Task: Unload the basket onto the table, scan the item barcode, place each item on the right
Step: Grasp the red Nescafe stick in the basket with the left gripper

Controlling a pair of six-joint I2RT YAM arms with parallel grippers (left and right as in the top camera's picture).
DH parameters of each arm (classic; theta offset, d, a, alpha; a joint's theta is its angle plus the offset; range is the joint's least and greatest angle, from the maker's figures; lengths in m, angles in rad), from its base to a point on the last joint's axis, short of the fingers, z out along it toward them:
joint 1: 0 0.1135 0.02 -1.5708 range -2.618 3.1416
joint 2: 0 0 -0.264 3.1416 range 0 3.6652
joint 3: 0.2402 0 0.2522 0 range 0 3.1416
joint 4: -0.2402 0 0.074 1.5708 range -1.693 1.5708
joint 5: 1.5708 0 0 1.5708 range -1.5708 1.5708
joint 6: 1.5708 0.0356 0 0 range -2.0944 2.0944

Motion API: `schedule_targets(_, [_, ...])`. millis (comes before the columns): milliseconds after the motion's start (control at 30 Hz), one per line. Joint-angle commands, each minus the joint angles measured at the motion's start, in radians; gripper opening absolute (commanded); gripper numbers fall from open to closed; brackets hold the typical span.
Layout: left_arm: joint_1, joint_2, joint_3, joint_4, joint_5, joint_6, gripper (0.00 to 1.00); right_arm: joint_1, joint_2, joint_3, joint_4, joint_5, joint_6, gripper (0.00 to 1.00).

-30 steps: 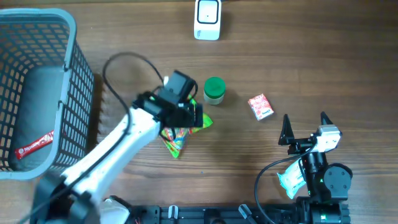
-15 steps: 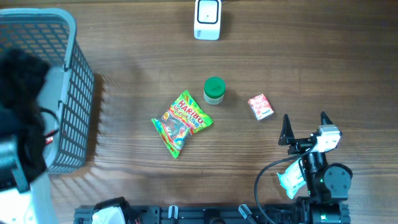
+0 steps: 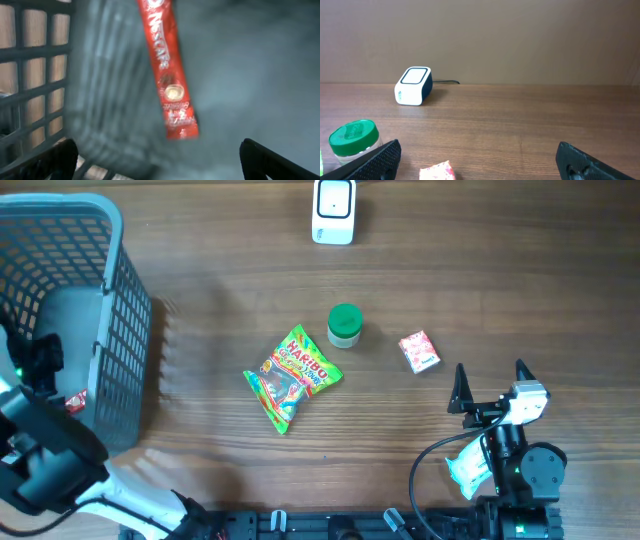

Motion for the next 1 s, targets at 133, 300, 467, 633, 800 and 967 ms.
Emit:
schedule_targets(133, [0.003, 0.018, -0.276, 0.297, -0.007, -0.073, 1.0, 0.001, -0.006, -0.001, 0.003, 0.007, 0.01, 1.0])
schedule_targets(300, [0.003, 0.018, -0.42, 0.489, -0.034, -0.068, 0.77, 0.001, -0.006, -0.001, 0.003, 0.007, 0.01, 1.0])
schedule_targets(467, [0.004, 0.009, -0.441, 0.452, -0.146, -0.021, 0.04, 0.001, -0.006, -0.001, 0.003, 0.007, 0.01, 1.0])
schedule_targets(633, [0.003, -0.122, -0.352, 0.321, -0.123, -0.012, 0.04, 0.001, -0.006, -0.001, 0.003, 0.007, 0.01, 1.0])
schedule_targets(800, [0.002, -0.46, -0.177, 0.217, -0.066, -0.012, 0.04, 0.001, -0.006, -0.001, 0.004, 0.007, 0.01, 1.0])
schedule_targets(967, [-0.023, -0.868, -0.153, 0.265, 0.229, 0.03, 0.04, 0.001, -0.006, -0.001, 0.003, 0.007, 0.01, 1.0])
